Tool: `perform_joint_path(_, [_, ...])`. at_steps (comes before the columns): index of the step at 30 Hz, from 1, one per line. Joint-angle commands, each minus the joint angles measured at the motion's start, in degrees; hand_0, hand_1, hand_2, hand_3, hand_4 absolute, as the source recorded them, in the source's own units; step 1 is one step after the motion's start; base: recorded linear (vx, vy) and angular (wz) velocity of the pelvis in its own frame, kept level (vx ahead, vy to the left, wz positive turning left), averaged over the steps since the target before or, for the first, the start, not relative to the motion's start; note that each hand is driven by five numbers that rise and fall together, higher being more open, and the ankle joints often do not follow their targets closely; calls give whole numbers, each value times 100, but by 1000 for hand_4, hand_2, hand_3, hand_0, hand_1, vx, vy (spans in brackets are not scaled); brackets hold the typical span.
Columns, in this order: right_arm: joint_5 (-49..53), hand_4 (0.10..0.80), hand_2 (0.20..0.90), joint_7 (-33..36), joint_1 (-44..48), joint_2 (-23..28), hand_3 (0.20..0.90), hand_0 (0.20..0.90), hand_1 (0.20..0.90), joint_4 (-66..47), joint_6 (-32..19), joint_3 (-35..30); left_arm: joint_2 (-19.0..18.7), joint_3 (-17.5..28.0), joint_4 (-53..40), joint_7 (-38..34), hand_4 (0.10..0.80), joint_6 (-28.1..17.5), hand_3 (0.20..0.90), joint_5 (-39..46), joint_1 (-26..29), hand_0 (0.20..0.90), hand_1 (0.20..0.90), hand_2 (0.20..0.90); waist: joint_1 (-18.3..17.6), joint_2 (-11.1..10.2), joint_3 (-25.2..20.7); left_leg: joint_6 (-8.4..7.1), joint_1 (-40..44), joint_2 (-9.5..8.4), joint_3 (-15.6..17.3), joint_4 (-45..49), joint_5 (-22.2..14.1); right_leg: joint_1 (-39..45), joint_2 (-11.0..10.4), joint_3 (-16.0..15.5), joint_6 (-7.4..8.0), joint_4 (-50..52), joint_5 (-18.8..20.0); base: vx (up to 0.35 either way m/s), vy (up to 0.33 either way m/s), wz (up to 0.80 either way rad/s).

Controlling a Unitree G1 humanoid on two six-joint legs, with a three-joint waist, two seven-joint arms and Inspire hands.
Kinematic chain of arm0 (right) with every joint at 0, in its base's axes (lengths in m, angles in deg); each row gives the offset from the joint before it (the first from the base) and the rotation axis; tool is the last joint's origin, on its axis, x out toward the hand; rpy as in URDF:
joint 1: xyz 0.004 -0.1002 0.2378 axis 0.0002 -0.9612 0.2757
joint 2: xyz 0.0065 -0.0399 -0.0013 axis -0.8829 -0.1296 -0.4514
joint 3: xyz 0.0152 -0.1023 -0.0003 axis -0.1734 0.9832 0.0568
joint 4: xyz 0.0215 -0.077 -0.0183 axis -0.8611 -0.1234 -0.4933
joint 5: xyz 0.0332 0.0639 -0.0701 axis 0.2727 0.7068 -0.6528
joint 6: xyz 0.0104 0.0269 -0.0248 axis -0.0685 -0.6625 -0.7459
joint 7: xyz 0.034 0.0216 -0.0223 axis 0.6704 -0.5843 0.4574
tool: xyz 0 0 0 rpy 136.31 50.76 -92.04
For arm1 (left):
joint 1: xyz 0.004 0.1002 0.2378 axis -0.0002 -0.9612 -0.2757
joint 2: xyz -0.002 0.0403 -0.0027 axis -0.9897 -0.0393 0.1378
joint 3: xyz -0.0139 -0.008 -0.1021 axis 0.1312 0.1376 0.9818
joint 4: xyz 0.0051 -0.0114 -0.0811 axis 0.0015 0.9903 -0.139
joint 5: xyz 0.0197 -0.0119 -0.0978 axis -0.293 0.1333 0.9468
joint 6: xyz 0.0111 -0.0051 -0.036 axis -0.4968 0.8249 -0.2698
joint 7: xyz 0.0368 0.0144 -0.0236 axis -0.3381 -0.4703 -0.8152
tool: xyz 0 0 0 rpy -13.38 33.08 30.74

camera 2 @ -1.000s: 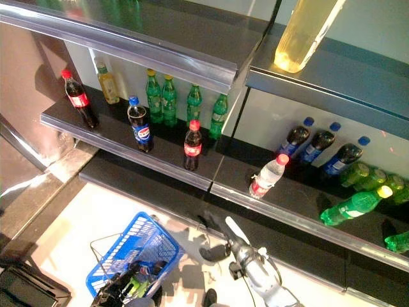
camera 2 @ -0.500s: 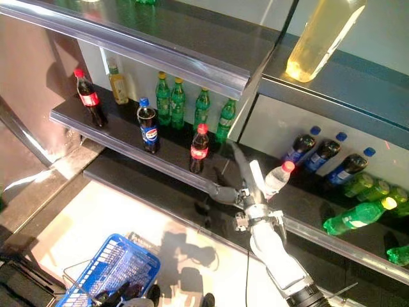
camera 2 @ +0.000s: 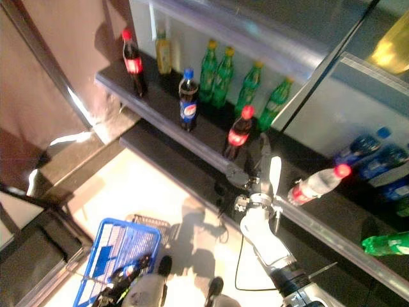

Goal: Pick up the drink and place into the basket.

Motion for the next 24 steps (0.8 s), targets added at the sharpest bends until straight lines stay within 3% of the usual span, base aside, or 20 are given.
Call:
perform_joint_path(1, [-61,800,900,780,556,112,900,900,900,-675,-724,-320,-265,-181,-626,311,100,-678,200,-104,-85,300,300,300,38,-18,-76,-175,-110,117,-63,842,-490,-235,-355,40,84,806,-261,30,96,1])
perform_joint_path(8, [-221,800,900,1896,1530,-189,900,900,900,-380,-828,-624,-447,-549,-1008,407,100,-821,200,297,303,300,300,300,53,184,542,-62,-664,-56,-101,1111,-524,-656,-433,118,98,850,-145,-118,47,1])
perform_joint_path(16, [-47,800,900,1800,2060,-100,900,900,900,-298,-595,-568,-359,-787,-1141,356,100,-942,200,444,497,300,300,300,30,289,852,-5,-938,-132,-131,1193,-478,-858,-421,225,52,820,-93,-35,36,-3])
perform_joint_path(24, [123,800,900,1548,2478,41,900,900,900,-244,-604,-702,-443,-898,-1291,215,100,-959,200,400,526,300,300,300,86,173,853,28,-1480,-121,-205,1409,-494,-1329,-350,187,-9,967,-92,2,-9,0])
